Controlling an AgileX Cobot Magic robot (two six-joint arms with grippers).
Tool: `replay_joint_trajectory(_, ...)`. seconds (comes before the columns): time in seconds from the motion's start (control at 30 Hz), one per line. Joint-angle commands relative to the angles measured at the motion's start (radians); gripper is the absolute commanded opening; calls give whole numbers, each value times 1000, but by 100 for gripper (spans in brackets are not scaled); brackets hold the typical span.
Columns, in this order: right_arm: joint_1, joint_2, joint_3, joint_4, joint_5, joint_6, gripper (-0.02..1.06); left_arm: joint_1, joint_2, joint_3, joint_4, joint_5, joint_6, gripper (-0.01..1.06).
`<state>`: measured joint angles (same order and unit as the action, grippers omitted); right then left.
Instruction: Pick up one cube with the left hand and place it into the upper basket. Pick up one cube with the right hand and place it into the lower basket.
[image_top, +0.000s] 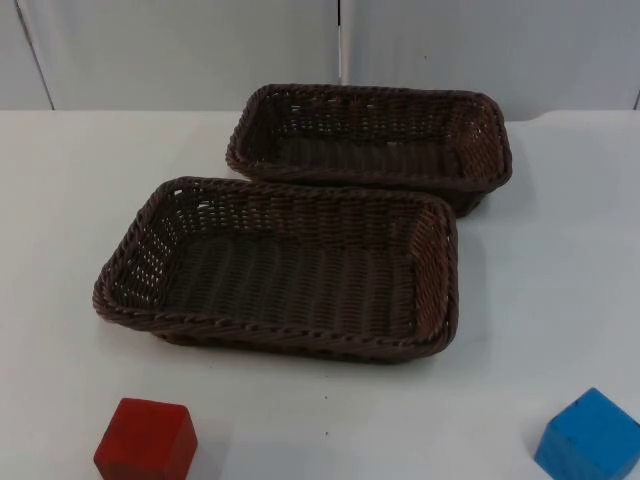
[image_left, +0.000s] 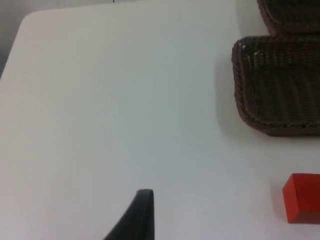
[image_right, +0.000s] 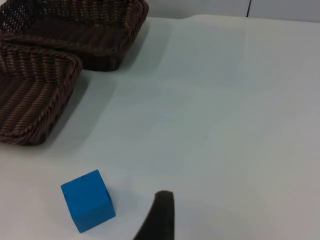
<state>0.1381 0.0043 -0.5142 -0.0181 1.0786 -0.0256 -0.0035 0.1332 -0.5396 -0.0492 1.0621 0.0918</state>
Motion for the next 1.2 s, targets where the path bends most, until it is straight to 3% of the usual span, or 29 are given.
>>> replay_joint_trajectory(0.0,1,-4,-1,2,0,-9,78,4,22,-6,-18,-7,8,105)
replay_joint_trajectory(0.3,1,-4,-1,2,0,-9,78,4,90,-6,-85,-14,36,105)
replay_joint_trajectory(0.57,1,-4,-1,2,0,-9,78,4,225,-6,-285,-76,174,105)
replay_joint_trajectory(0.77,1,-4,-1,4,0,-9,78,4,320,-6,-355,-101,232,105)
replay_joint_trajectory(0.9,1,-4,-1,4,0,-9,78,4,407,-6,-467,-129,342,105)
replay_joint_trajectory(1.17,1,-4,-1,4,0,-9,78,4,541,-6,-545,-134,435,105)
